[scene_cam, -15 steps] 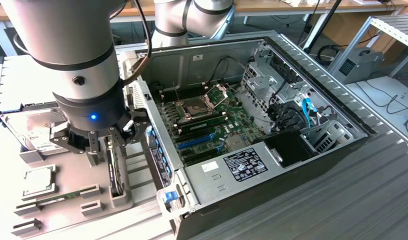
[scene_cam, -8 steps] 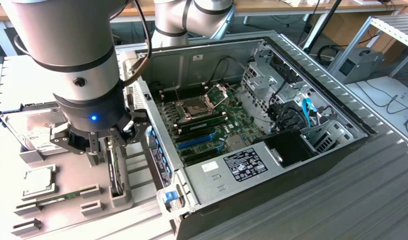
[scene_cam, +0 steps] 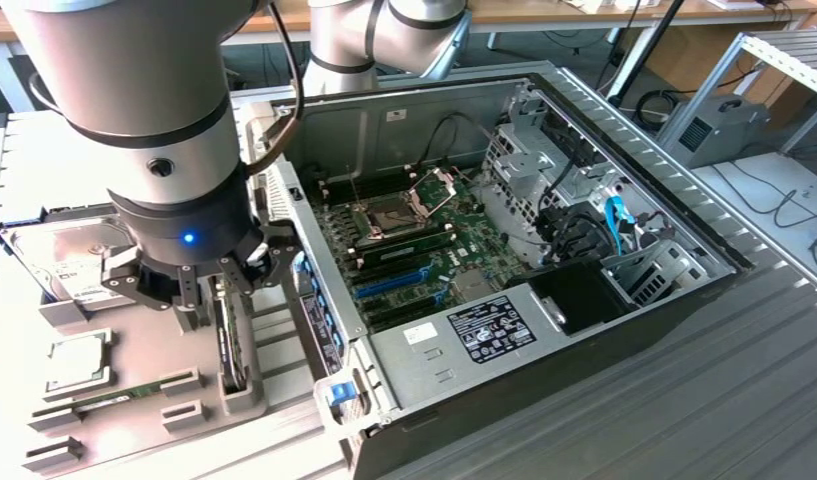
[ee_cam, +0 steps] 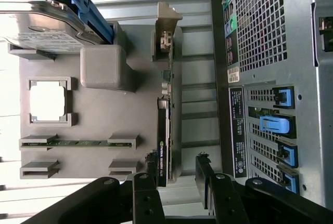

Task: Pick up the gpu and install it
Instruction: 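Pick up the gpu and move the gpu toward the slot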

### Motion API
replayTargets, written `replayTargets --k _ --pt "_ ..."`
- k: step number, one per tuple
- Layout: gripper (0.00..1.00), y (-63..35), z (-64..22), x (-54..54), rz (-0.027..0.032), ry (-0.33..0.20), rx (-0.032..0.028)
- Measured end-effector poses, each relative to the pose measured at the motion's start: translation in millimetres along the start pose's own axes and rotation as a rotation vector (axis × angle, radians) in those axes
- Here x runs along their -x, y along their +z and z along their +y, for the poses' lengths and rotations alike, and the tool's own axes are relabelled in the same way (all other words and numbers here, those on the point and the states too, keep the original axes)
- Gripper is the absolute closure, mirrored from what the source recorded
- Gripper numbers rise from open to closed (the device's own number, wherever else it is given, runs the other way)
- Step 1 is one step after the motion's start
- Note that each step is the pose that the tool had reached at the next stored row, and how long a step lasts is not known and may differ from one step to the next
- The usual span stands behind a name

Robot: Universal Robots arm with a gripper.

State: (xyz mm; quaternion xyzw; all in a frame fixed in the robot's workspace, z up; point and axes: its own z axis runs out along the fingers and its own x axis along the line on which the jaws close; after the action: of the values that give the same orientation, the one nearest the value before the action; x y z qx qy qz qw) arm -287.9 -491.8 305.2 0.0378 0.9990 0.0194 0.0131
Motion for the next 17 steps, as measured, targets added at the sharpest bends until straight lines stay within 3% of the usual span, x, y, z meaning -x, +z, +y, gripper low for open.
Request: replayTargets --k 17 --pt "0.58 14.3 -0.5 -0.5 0.0000 0.000 0.0001"
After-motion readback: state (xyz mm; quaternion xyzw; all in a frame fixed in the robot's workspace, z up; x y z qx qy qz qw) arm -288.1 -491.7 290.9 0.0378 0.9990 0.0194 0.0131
